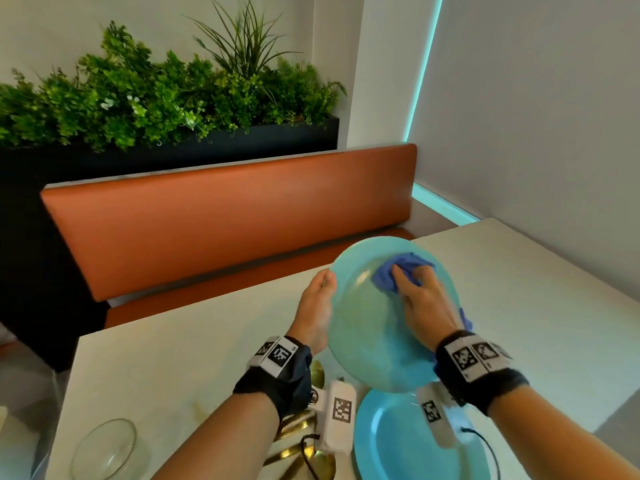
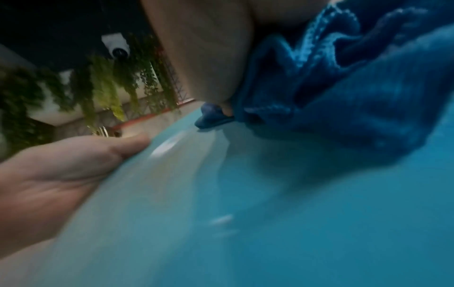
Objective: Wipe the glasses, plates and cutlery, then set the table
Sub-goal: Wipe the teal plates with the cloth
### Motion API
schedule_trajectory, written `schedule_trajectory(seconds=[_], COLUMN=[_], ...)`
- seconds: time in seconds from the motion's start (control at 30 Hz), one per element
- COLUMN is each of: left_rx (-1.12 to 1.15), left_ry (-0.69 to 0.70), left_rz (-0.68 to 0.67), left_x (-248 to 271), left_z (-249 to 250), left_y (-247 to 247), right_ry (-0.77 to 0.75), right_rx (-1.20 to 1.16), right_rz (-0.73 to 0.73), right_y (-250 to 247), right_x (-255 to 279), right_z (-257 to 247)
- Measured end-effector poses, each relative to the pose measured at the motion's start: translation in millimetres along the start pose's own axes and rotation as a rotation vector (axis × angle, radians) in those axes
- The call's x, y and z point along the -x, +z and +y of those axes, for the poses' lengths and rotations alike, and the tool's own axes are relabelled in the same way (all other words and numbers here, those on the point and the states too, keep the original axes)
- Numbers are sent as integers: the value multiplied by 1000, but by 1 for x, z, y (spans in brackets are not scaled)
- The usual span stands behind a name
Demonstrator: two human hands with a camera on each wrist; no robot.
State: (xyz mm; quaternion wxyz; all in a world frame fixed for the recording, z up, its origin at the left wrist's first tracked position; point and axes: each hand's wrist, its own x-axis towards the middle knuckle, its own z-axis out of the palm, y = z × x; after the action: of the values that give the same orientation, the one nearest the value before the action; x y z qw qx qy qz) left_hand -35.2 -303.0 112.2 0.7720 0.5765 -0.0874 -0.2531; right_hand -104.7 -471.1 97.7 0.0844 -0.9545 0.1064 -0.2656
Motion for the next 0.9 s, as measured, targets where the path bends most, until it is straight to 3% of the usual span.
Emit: schedule_trajectory(seconds=[0.07,0.13,0.23,0.3,0.37,0.43,0.47,0.67,0.8,0.9], left_rx=[-8,-7,-1,-6,30,55,66,190,231,219], left_ry=[10,25,36,49,40,13,0,-62,-162,-146], left_rz=[10,43,44,36,3,-18,-28,-16,55,91], left_x=[-1,-1,-1,3,5,5,5,8,9,9], left_z=[0,2,4,4,2,-2,-5,-11,-17,-18], left_y=[8,5,-11,-17,-15,-6,0,9,-2,-3], right_ry=[-128,-261,-357,-242,-5,135,161,-20,-136,-215], right_rx=[-74,-100,-48,-20,-29,-49,-76,-248,-263,-200], right_rz=[-7,-113,-269,-290,-211,-72,-74,-197,-263,-330], right_y=[6,11,4,-2,-11,-14,-13,9,14,9], right_x=[9,40,75,63,33,3,-5,31,62,84], right_z=[-28,-41,-12,18,32,22,10,-77,-75,-63])
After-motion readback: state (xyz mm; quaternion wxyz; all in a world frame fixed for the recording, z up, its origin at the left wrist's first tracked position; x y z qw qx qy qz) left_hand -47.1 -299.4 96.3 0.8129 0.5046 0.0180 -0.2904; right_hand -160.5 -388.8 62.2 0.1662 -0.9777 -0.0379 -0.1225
